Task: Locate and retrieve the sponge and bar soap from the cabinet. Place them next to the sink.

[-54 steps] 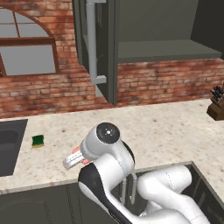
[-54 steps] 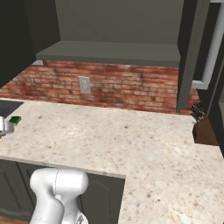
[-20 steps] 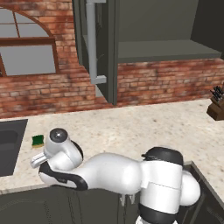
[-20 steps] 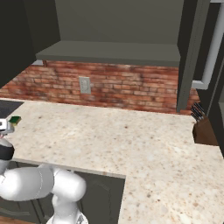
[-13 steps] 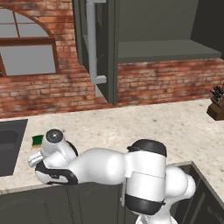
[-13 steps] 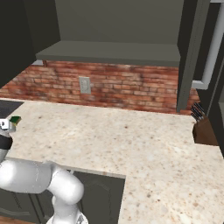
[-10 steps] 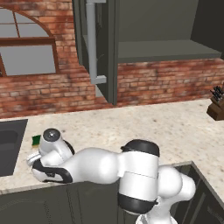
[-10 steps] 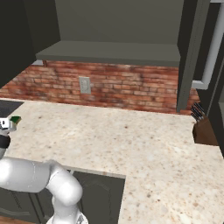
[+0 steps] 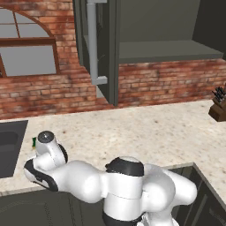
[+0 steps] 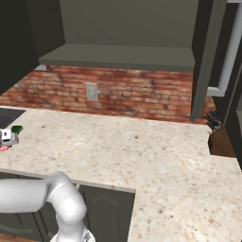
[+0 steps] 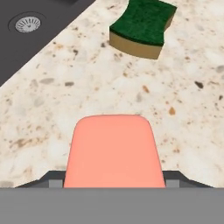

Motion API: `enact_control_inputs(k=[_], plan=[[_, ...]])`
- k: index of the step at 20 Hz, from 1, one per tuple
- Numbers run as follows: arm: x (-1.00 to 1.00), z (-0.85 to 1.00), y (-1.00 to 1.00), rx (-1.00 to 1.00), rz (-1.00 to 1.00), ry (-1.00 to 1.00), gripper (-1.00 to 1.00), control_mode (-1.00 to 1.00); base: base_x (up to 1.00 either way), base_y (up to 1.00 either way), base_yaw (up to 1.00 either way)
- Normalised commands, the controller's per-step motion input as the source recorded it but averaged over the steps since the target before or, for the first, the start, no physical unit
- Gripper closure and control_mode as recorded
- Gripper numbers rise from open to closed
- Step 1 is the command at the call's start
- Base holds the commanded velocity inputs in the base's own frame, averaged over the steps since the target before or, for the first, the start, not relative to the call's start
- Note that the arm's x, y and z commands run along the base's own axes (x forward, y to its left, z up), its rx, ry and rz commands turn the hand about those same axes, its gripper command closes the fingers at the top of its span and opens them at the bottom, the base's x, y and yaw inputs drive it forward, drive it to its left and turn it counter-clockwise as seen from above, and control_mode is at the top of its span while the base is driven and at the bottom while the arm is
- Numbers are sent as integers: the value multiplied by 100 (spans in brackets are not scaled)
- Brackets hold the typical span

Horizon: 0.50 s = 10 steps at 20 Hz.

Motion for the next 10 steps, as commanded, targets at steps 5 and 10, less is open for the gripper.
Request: enact_control_inputs(k=[5,10], plan=[[7,-33,3,0,0,-2,-100,-100,0,0,0],[7,-19,0,0,0,-1,-100,-100,0,0,0]])
